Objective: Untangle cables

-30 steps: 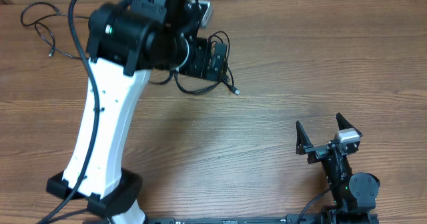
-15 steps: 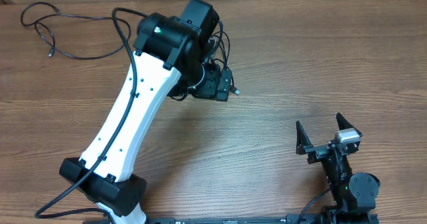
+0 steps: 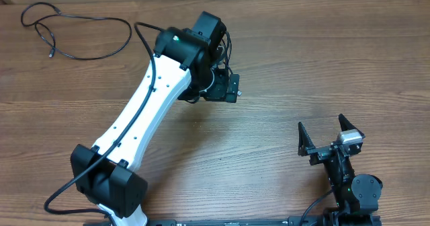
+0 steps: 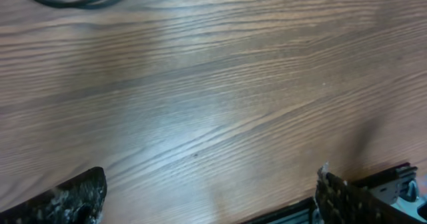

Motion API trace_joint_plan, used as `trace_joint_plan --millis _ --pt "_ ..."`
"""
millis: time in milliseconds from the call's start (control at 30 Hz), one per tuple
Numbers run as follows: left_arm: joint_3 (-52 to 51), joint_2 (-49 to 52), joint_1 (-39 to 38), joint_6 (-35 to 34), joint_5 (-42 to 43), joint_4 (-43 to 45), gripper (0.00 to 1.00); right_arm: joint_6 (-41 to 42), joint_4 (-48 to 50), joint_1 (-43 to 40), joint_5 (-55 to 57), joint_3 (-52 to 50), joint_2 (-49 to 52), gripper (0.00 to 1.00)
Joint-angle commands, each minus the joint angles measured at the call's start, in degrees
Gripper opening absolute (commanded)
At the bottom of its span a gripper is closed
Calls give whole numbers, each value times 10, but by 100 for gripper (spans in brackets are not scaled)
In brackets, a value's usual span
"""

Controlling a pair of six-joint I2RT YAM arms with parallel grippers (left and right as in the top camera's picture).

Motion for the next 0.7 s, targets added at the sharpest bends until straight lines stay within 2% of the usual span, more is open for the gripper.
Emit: trace_joint_plan --millis 0,333,667 --pt "-43 1 -2 -6 34 26 100 -1 3 2 4 -6 -5 100" --pt "-59 1 -1 14 -15 47 99 -1 3 2 4 -6 -5 100" --pt "-59 1 -2 16 -30 58 100 -1 3 2 4 -6 -5 100"
